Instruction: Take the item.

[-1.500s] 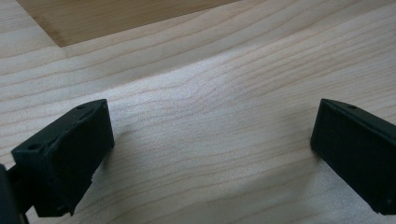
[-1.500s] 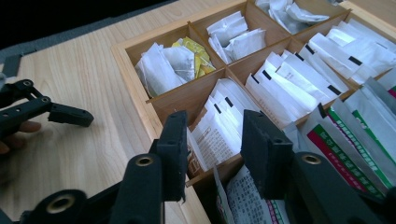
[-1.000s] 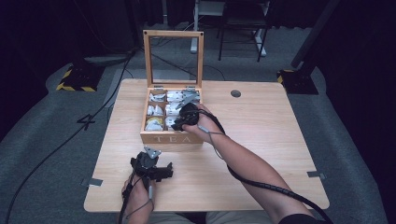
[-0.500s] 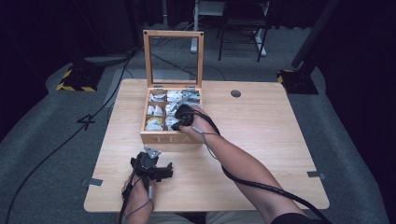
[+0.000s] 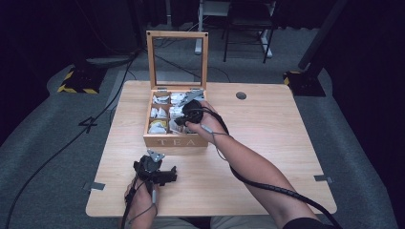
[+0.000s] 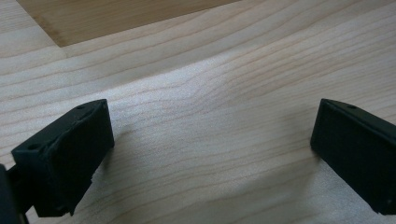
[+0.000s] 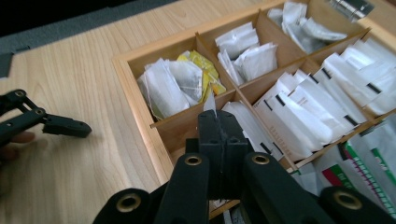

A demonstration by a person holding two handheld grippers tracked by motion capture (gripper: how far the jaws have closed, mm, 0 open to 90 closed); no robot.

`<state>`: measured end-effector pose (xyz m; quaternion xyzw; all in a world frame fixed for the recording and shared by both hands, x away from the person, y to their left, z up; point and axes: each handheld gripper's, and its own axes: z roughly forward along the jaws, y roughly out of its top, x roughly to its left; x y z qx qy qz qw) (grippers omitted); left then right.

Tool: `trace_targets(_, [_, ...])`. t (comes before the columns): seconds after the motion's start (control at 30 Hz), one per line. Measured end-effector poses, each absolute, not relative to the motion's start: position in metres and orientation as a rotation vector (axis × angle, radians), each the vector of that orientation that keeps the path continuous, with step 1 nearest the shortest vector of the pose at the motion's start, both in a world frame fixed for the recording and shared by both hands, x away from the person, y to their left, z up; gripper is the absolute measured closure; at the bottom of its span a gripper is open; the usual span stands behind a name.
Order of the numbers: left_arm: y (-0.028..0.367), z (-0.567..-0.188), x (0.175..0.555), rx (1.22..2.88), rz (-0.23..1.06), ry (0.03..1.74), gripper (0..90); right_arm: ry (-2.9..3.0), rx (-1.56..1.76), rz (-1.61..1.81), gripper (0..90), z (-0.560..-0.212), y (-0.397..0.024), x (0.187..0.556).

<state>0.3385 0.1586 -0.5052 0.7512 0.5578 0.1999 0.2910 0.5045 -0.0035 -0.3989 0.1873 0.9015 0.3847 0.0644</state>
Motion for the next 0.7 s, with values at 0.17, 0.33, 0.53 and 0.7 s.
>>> trace_targets(0.17, [0.159,-0.505,0.339,2.003,0.533,1.488,0.0,2.696,0.568,1.222,90.0,-0.391,-0.01,0.504])
trace_targets(0.33, [0.159,-0.505,0.339,2.003,0.533,1.488,0.0,2.666,0.582,1.309,90.0,-0.383,-0.019,0.501])
trace_targets(0.53, [0.159,-0.505,0.339,2.006,0.533,1.486,0.0,2.632,0.552,1.395,90.0,-0.366,-0.036,0.492])
trace_targets(0.7, [0.159,-0.505,0.339,2.006,0.534,1.487,0.0,2.614,0.528,1.437,90.0,-0.354,-0.05,0.484])
